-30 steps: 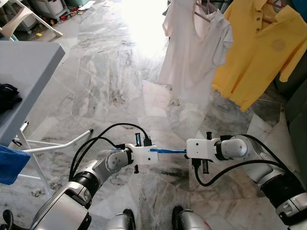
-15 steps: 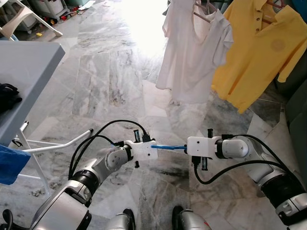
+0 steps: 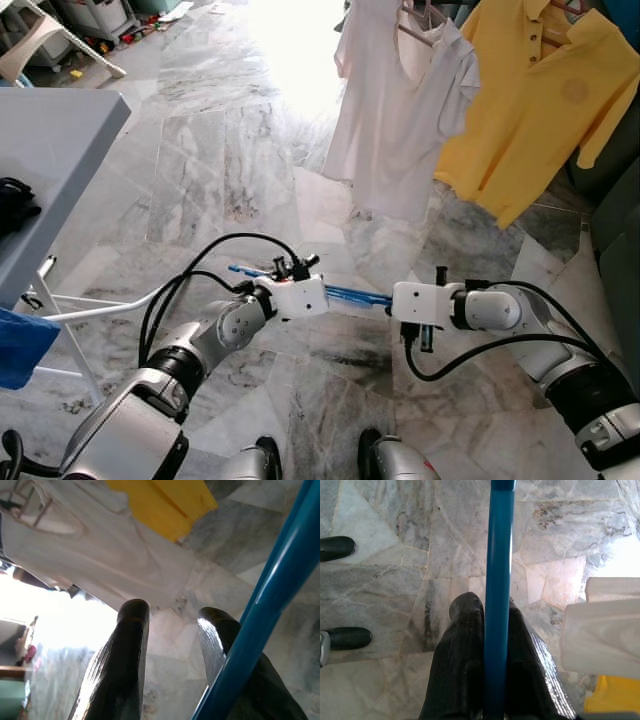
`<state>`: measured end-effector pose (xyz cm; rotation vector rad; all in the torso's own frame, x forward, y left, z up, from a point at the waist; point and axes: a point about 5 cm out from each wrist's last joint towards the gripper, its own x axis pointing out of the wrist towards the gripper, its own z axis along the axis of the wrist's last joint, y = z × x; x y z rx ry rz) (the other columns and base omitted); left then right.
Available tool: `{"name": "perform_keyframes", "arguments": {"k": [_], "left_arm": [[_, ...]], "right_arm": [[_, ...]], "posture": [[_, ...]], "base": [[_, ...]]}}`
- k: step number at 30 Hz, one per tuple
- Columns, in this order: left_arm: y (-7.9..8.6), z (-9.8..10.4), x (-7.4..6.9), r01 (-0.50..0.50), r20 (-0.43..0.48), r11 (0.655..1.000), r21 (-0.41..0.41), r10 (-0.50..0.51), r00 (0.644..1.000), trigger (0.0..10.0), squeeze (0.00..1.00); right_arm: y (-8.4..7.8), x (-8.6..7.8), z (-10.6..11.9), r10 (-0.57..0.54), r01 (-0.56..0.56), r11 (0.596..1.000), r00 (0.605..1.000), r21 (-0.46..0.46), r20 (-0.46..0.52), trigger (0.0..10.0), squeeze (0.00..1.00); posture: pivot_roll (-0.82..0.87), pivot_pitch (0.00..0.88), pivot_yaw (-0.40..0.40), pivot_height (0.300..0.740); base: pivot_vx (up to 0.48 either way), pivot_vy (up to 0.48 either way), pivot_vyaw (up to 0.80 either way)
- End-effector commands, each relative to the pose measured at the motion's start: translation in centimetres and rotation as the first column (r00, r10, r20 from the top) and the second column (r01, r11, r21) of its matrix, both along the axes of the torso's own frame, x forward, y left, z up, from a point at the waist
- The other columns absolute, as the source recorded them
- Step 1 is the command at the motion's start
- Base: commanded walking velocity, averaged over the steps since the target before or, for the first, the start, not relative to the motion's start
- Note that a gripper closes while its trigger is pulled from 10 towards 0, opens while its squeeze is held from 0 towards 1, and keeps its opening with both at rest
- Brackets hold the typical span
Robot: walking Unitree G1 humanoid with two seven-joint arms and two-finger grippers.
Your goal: Hang hanger
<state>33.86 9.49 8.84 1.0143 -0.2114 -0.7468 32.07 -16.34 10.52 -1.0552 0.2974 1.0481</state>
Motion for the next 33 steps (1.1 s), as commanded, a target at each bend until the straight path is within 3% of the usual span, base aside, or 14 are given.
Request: {"name": "perform_keyframes", "arguments": {"k": [1,10,14,18,20,29,33], "left_arm": [[-0.1,1.0,0.3,0.028,0.061,1.0,0.005,-0.028,0.998,10.0,1.0],[1.4,1.1,0.9,-0.04,0.124,0.998,0.057,0.032,0.992,10.0,1.0],[2.3,2.3,1.7,-0.1,0.181,0.995,0.025,0.094,0.979,10.0,1.0],[2.6,2.9,1.9,-0.096,0.184,0.995,0.0,0.094,0.978,10.0,1.0],[2.3,2.0,1.1,-0.004,0.103,0.999,0.039,0.0,0.995,10.0,1.0],[3.0,-0.8,-0.7,0.097,-0.038,0.985,0.144,-0.093,0.995,10.0,1.0],[3.4,-1.1,-1.0,0.12,-0.062,0.98,0.158,-0.111,0.992,10.0,1.0]], "right_arm": [[-0.3,-0.6,-1.0,-0.007,0.007,1.0,0.999,-0.019,-0.04,0.0,0.0],[-0.6,-0.9,-1.3,-0.009,0.008,1.0,0.999,-0.02,-0.05,0.0,0.0],[-0.5,-1.1,-1.5,-0.008,0.007,1.0,0.998,-0.019,-0.056,0.0,0.0],[-0.3,-1.2,-1.7,-0.007,0.006,1.0,0.998,-0.015,-0.06,0.0,0.0],[-0.3,-1.2,-1.9,-0.011,0.01,1.0,0.998,-0.017,-0.06,0.0,0.0],[-0.7,-1.3,-2.1,-0.034,0.032,0.999,0.998,-0.029,-0.06,0.0,0.0],[-1.2,-1.2,-2.3,-0.051,0.048,0.997,0.997,-0.055,-0.052,0.0,0.0]], "posture": [[-0.18,0.238,0.07,0.74],[-0.18,0.24,0.074,0.74],[-0.19,0.241,0.072,0.74],[-0.19,0.241,0.072,0.74],[-0.19,0.241,0.072,0.74],[-0.18,0.239,0.07,0.74],[-0.18,0.239,0.071,0.74]], "base": [[0.0,0.0,0.0],[0.0,0.0,0.0],[0.0,0.0,0.0],[0.0,0.0,0.0],[0.0,0.0,0.0],[0.0,0.0,0.0],[0.0,0.0,0.0]]}}
